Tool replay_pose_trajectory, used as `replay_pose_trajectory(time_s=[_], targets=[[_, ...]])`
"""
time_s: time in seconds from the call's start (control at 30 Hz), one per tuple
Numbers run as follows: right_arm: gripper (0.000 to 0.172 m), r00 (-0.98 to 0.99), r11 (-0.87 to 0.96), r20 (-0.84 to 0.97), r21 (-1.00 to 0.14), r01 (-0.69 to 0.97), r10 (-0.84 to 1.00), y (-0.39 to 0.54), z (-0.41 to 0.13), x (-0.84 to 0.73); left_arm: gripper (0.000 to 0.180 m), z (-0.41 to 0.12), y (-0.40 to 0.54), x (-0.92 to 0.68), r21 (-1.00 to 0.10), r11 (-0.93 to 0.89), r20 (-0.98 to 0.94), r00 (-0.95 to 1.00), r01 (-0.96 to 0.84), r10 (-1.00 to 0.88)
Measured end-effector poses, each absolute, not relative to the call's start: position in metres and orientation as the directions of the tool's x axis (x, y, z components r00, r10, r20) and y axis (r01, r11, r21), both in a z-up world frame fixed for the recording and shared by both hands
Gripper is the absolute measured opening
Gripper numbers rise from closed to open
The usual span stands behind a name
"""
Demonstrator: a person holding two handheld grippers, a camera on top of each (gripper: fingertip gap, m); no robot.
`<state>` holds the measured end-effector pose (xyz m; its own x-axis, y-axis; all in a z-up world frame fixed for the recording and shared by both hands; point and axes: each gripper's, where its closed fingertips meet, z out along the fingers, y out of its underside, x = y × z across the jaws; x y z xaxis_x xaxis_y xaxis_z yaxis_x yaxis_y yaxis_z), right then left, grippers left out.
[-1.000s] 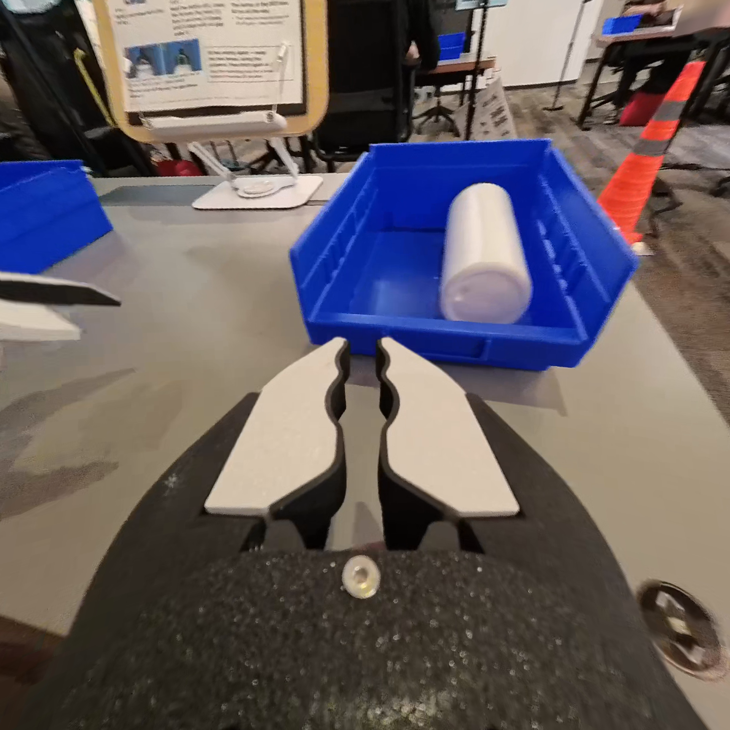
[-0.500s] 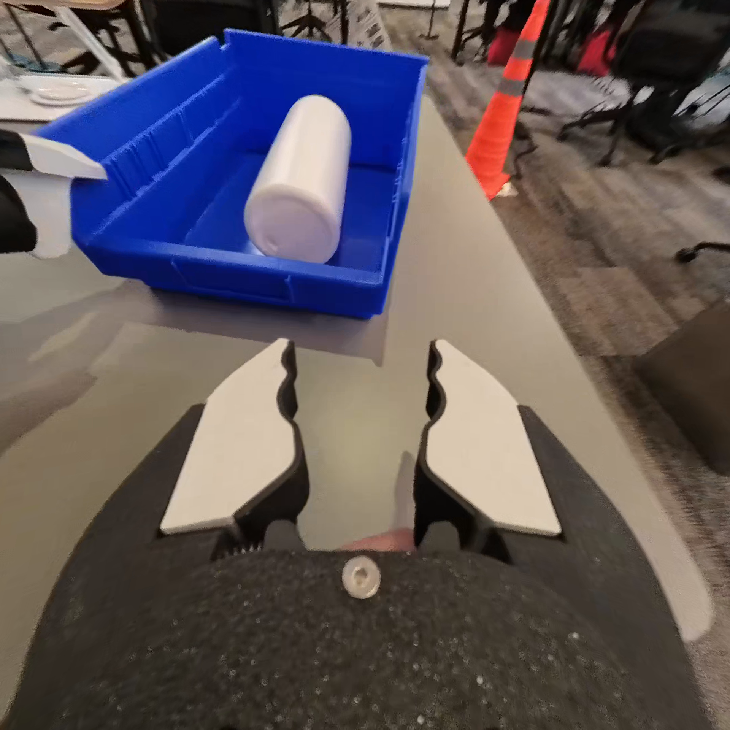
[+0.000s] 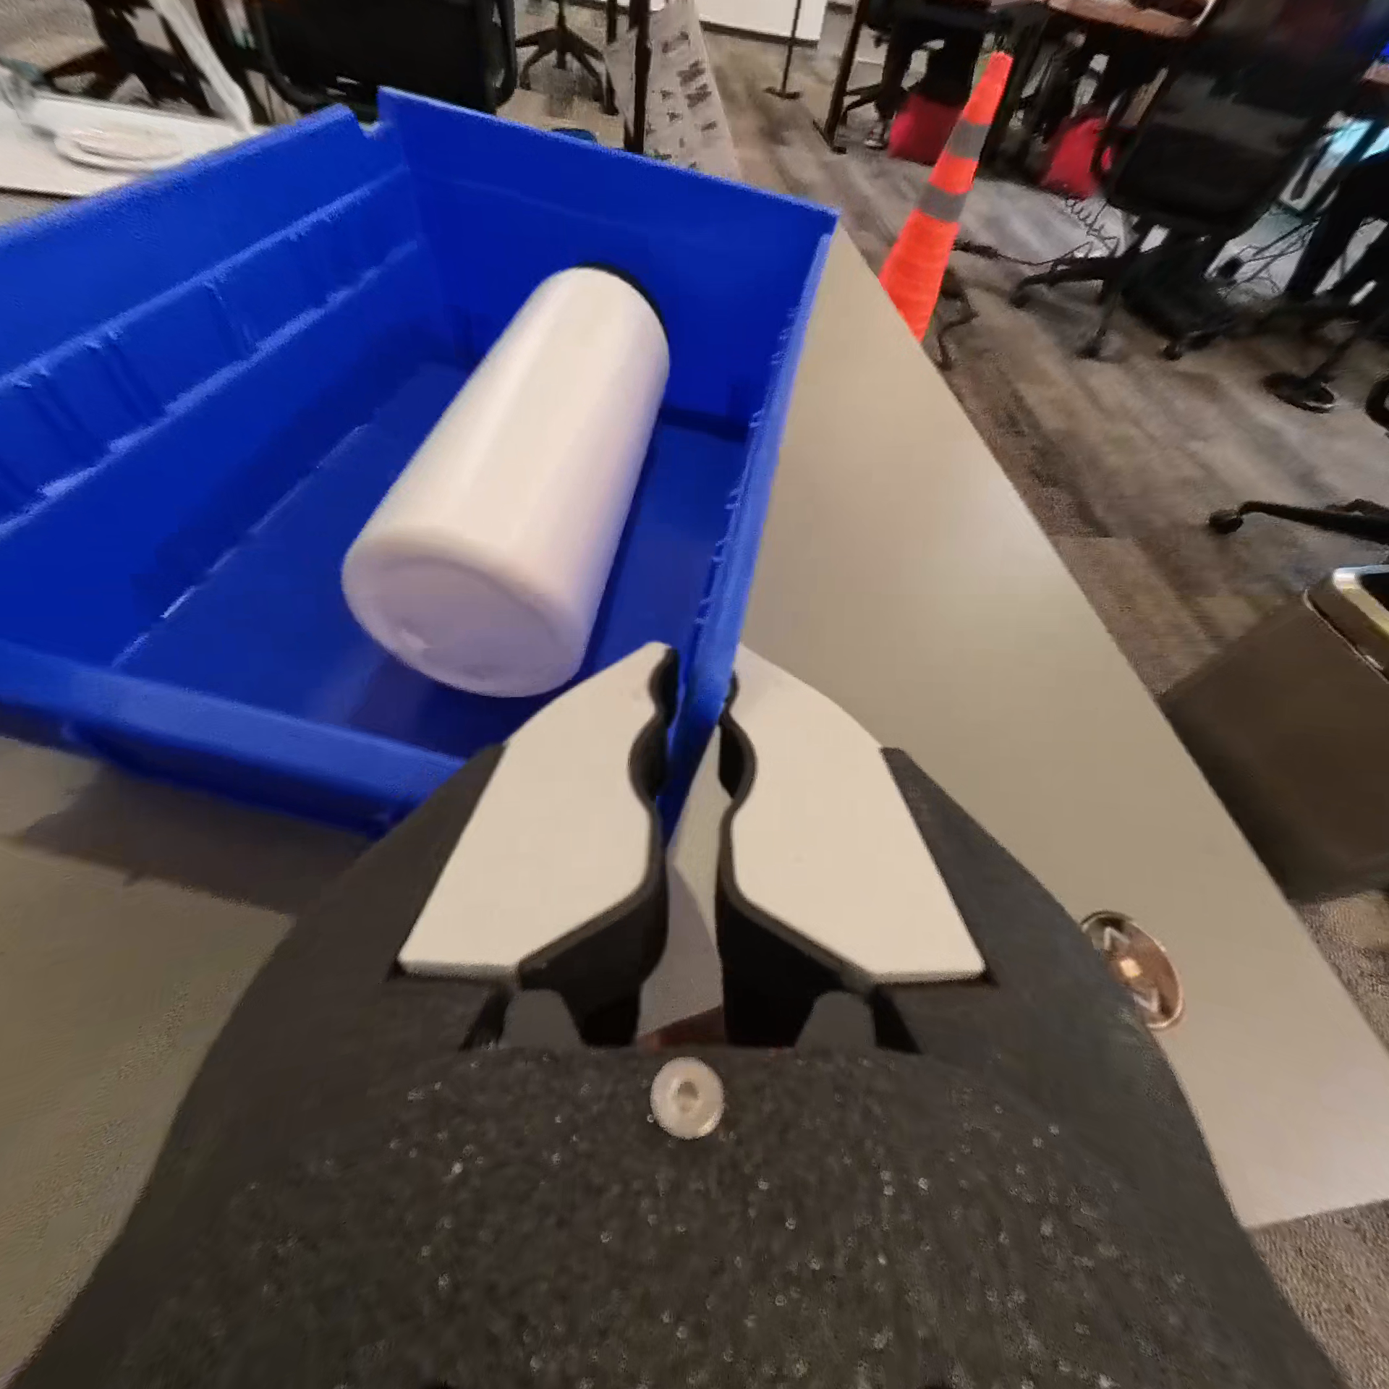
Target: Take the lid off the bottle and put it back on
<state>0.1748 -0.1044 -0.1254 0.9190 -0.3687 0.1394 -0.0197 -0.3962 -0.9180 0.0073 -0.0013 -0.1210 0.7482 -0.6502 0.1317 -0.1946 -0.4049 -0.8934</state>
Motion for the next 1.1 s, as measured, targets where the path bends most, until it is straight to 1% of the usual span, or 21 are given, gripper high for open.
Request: replay_pose_trajectory(time_s=[0.1,0.2,0.4,0.5,0.6,0.7,0.77,0.8,0.83,0.87,0.9,0.97,1.0,1.07,1.1], targets=[[0.006,0.935,-0.378,0.105,-0.925,-0.033,-0.339,-0.094,-0.125,0.148,0.002,-0.114,0.004,-0.024,-0.906,-0.386,0.117,0.775,-0.172,-0.621],[0.005,0.952,-0.348,0.064,-0.936,-0.047,-0.300,-0.076,-0.119,0.116,0.002,-0.098,0.014,-0.061,-0.936,-0.318,0.063,0.818,-0.150,-0.571],[0.005,0.978,-0.257,0.082,-0.966,0.031,-0.191,-0.021,-0.101,0.045,0.002,-0.081,0.041,-0.145,-0.959,-0.264,0.024,0.894,-0.107,-0.448],[0.005,0.988,-0.245,0.062,-0.969,0.025,-0.142,0.008,-0.099,0.010,0.003,-0.086,0.055,-0.183,-0.959,-0.273,0.040,0.914,-0.079,-0.404],[0.005,0.993,-0.274,0.070,-0.961,0.041,-0.097,0.026,-0.109,-0.019,0.003,-0.100,0.067,-0.210,-0.947,-0.315,0.058,0.922,-0.072,-0.384],[0.005,0.996,-0.287,0.058,-0.957,0.038,-0.063,0.032,-0.121,-0.032,0.003,-0.120,0.076,-0.220,-0.931,-0.335,0.012,0.905,-0.145,-0.425],[0.006,0.998,-0.282,0.058,-0.958,0.046,-0.035,0.033,-0.121,-0.032,0.004,-0.120,0.076,-0.218,-0.928,-0.359,0.093,0.874,-0.097,-0.476],[0.007,0.999,-0.270,0.051,-0.962,0.046,-0.012,0.032,-0.119,-0.032,0.008,-0.116,0.074,-0.215,-0.920,-0.389,0.167,0.847,-0.050,-0.505],[0.014,0.999,-0.241,0.044,-0.969,0.045,0.011,0.030,-0.115,-0.031,0.033,-0.106,0.070,-0.212,-0.910,-0.414,0.253,0.804,0.009,-0.538],[0.030,0.998,-0.204,0.051,-0.977,0.058,0.043,0.026,-0.110,-0.031,0.059,-0.092,0.067,-0.214,-0.898,-0.435,0.332,0.763,0.074,-0.555],[0.037,0.995,-0.179,0.075,-0.980,0.086,0.069,0.020,-0.107,-0.029,0.071,-0.075,0.066,-0.220,-0.888,-0.440,0.392,0.723,0.134,-0.569],[0.039,0.988,-0.154,0.129,-0.978,0.141,0.085,0.008,-0.105,-0.020,0.074,-0.034,0.071,-0.245,-0.884,-0.410,0.445,0.678,0.226,-0.585],[0.042,0.985,-0.137,0.142,-0.978,0.155,0.102,0.003,-0.103,-0.018,0.076,-0.016,0.080,-0.266,-0.888,-0.386,0.443,0.693,0.252,-0.568],[0.037,0.986,-0.097,0.107,-0.988,0.120,0.128,-0.003,-0.094,-0.016,0.076,0.011,0.108,-0.322,-0.907,-0.324,0.403,0.777,0.268,-0.484],[0.037,0.987,-0.081,0.075,-0.993,0.087,0.140,-0.003,-0.090,-0.016,0.076,0.015,0.125,-0.356,-0.918,-0.302,0.367,0.835,0.256,-0.409]])
